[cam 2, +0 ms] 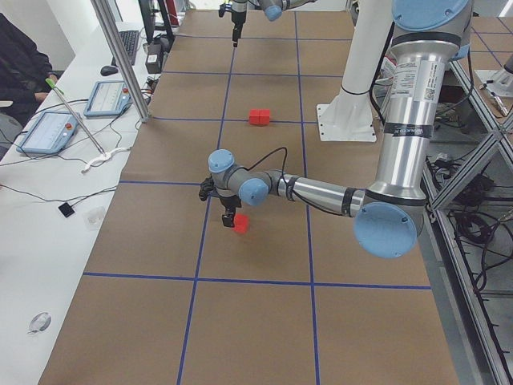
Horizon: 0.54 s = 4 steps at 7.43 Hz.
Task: Form red blocks into L shape at center
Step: 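Grasp the remaining red cube with the left gripper and lift it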
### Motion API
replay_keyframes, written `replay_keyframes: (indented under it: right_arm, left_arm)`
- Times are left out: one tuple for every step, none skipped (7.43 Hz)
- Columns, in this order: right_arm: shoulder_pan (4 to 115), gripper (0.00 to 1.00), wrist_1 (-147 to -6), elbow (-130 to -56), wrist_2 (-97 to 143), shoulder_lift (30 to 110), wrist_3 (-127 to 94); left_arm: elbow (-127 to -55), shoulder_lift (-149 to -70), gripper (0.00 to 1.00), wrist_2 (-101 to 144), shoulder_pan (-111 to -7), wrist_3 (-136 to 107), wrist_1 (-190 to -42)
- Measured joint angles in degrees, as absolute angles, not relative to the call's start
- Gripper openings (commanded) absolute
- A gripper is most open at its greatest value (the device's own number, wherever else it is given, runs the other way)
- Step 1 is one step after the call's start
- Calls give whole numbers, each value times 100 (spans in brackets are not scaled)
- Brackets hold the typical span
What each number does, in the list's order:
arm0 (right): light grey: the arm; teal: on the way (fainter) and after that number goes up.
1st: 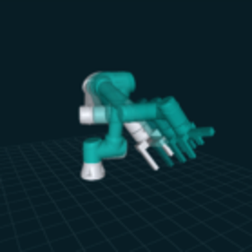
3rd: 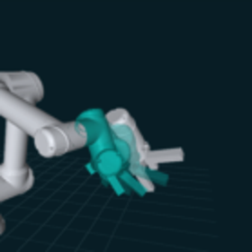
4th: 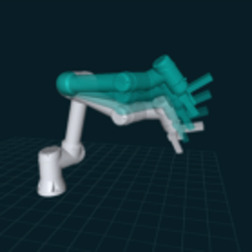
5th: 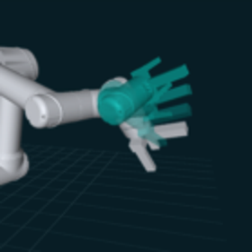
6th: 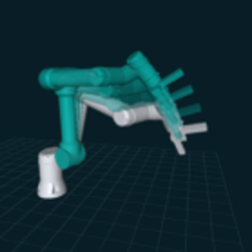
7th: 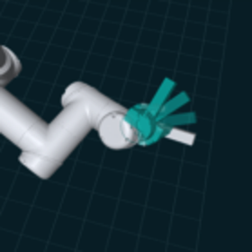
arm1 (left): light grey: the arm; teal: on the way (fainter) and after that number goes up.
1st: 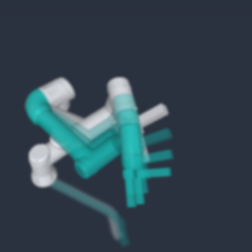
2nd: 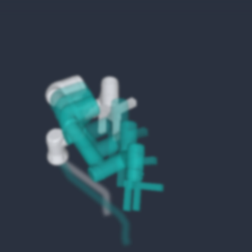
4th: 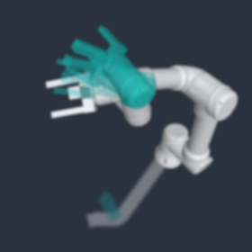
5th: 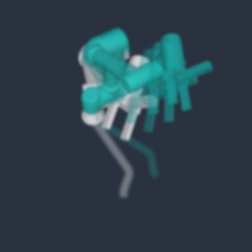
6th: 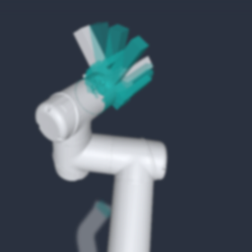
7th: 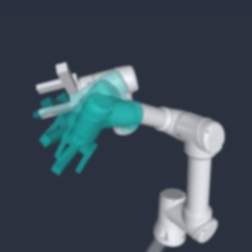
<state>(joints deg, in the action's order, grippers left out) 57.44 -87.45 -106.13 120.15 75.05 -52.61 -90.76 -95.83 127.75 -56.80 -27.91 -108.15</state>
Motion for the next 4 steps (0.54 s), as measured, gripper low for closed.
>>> replay_keyframes:
  right_arm:
    - [5742, 99, -8739, -10616, 12015, 7501, -5278]
    - [5734, 99, -8726, -10616, 12013, 7498, -5286]
    - [5726, 99, -8716, -10620, 12009, 7492, -5317]
    - [5712, 99, -8710, -10628, 11992, 7481, -5381]
  left_arm:
    - [-9034, -9584, 88, 12777, -5683, -2789, -10815]
    - [-8986, -9583, 82, 12778, -5685, -2785, -10821]
    - [-8923, -9583, 52, 12779, -5686, -2787, -10880]
    - [-8875, -9591, 4, 12779, -5693, -2798, -10968]
